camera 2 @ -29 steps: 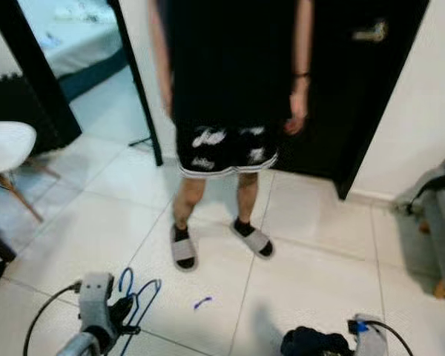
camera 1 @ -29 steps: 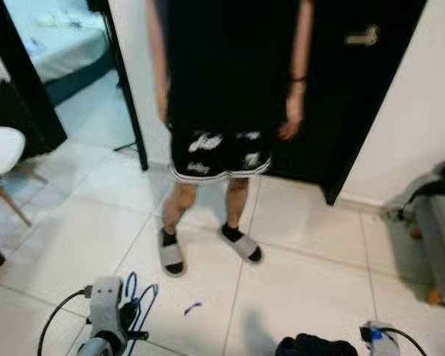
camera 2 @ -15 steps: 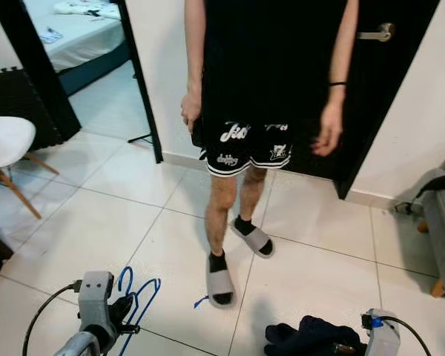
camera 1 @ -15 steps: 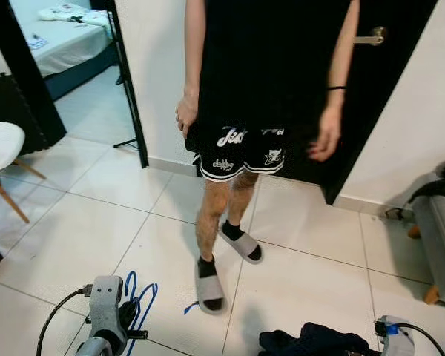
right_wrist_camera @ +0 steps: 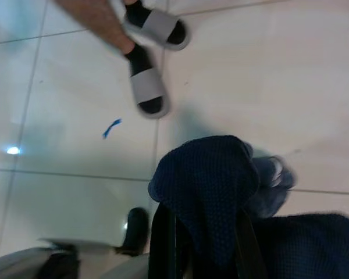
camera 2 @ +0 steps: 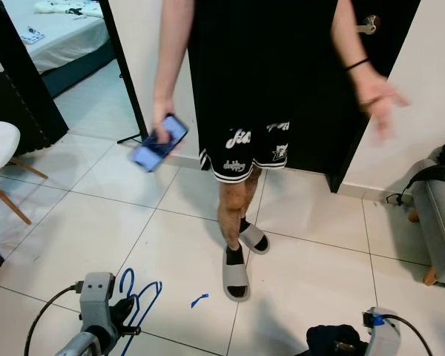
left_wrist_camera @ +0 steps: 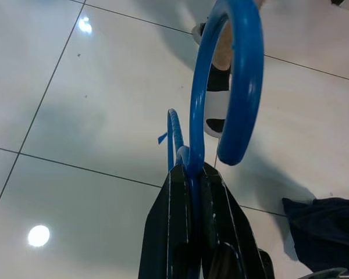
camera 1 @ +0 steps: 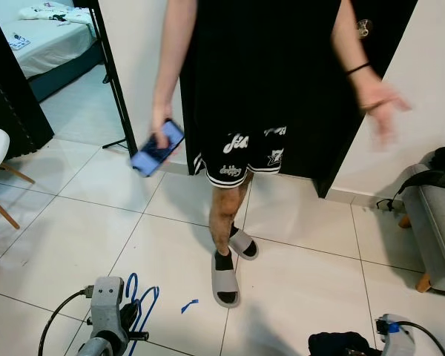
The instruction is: Hang hanger
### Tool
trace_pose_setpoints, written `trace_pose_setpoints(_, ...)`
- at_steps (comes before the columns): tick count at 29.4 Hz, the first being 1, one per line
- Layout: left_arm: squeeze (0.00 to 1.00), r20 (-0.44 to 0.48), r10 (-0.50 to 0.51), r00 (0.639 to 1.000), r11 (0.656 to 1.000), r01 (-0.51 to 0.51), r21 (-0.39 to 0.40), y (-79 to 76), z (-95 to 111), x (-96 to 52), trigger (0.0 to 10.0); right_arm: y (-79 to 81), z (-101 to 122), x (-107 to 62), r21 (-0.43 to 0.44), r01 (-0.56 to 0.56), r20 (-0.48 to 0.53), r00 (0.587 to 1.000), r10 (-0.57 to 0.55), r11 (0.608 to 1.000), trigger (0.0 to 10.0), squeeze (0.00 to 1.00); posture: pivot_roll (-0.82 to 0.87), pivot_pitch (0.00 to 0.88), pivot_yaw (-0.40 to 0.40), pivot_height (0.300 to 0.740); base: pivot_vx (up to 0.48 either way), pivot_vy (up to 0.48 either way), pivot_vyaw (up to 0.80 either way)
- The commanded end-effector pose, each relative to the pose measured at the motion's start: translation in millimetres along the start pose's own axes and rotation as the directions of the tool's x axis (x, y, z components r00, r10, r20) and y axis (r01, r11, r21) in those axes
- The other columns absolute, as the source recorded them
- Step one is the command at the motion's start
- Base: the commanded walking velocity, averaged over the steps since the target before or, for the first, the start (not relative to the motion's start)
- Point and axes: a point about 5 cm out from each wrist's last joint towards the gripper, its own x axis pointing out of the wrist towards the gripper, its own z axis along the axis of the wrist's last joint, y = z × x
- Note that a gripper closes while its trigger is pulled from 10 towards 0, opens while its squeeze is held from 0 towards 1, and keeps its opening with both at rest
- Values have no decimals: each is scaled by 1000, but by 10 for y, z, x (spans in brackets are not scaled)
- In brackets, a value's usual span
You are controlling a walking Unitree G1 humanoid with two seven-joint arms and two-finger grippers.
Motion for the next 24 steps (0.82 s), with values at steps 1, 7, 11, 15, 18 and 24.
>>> trace_pose_setpoints(1, 0, -8, 11, 1000, 1000, -11, 15, 75, -11, -23, 10000, -5, 30, 3, -12, 3, 18, 1000, -3, 1000, 10000, 0, 55, 79, -9, 740, 0, 0, 0)
trace_pose_setpoints(7, 0, 2, 5, 1000, 1000, -5, 18, 49, -4, -36, 10000, -31, 60, -4, -14, -1, 26, 1000, 1, 1000, 10000, 0, 55, 76, -10, 740, 0, 0, 0)
trace_pose_setpoints(11, 0, -1, 3, 1000, 1000, -3, 19, 45, -28, -47, 10000, -117, 73, -57, -14, 6, 24, 1000, -5, 1000, 10000, 0, 56, 73, -9, 740, 0, 0, 0)
trace_pose_setpoints(15, 0, -19, 7, 1000, 1000, -6, 16, 81, -72, -47, 10000, -181, 50, -107, -16, 17, 9, 1000, -17, 1000, 10000, 0, 55, 71, -11, 740, 0, 0, 0)
trace_pose_setpoints(18, 0, -23, 8, 1000, 1000, -7, 16, 91, -83, -49, 10000, -190, 34, -118, -16, 21, 3, 1000, -21, 1000, 10000, 0, 55, 71, -11, 740, 0, 0, 0)
trace_pose_setpoints(24, 0, -27, 7, 1000, 1000, -7, 17, 94, -94, -57, 10000, -157, -56, -128, -13, 31, -21, 999, -32, 999, 10000, 0, 53, 65, -11, 740, 0, 0, 0)
